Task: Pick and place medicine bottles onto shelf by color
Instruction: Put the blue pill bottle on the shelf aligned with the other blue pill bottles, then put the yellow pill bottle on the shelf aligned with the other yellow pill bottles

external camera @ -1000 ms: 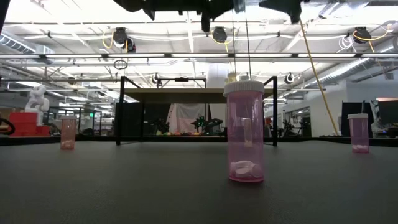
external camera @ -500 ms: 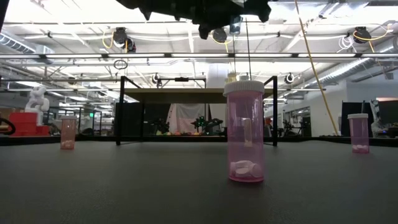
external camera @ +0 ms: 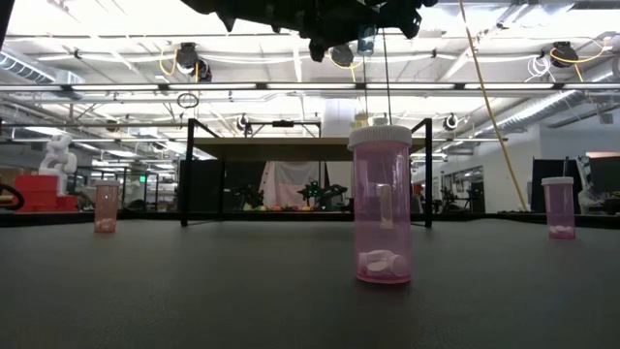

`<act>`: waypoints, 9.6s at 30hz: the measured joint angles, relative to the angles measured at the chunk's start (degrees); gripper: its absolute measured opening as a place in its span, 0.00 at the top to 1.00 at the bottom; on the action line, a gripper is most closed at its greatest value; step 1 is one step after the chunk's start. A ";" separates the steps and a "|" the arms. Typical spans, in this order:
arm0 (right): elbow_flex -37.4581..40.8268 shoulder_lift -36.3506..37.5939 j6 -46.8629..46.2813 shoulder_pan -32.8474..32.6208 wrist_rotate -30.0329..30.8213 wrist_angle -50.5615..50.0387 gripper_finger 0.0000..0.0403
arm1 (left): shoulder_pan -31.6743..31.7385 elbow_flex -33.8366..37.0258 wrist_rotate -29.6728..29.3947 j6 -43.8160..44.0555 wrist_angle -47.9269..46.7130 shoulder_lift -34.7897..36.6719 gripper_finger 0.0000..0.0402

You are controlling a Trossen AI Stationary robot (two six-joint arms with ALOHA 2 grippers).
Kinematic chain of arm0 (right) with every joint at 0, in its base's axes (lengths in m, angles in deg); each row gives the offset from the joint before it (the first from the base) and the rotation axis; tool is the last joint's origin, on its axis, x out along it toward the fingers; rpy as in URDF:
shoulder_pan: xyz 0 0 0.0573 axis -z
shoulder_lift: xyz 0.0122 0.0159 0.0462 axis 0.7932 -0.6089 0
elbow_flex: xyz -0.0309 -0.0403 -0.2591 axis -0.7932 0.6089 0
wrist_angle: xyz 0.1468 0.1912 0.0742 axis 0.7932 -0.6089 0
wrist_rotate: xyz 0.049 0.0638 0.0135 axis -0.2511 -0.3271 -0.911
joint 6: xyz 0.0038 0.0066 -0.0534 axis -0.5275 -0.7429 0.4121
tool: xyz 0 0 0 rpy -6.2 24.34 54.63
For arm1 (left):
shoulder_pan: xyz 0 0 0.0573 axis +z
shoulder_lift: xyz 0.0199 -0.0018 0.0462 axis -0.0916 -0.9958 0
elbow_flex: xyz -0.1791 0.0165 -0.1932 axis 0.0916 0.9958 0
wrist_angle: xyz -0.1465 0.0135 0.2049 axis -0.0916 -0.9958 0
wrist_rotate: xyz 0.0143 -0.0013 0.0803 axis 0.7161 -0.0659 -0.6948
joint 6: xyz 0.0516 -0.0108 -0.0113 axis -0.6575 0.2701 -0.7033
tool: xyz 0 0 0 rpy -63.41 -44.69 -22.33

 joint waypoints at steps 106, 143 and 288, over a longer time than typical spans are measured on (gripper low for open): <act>11.55 6.80 7.69 24.13 4.48 7.80 0.42 | 1.37 0.00 -2.59 9.29 -12.48 -0.05 0.13; 11.54 18.38 0.13 6.67 16.76 0.00 0.42 | -1.97 0.11 -24.65 7.87 4.85 -23.42 0.21; 37.37 27.84 -41.55 -17.53 28.55 20.06 0.52 | -5.99 0.16 -4.88 14.37 -4.51 -25.24 0.69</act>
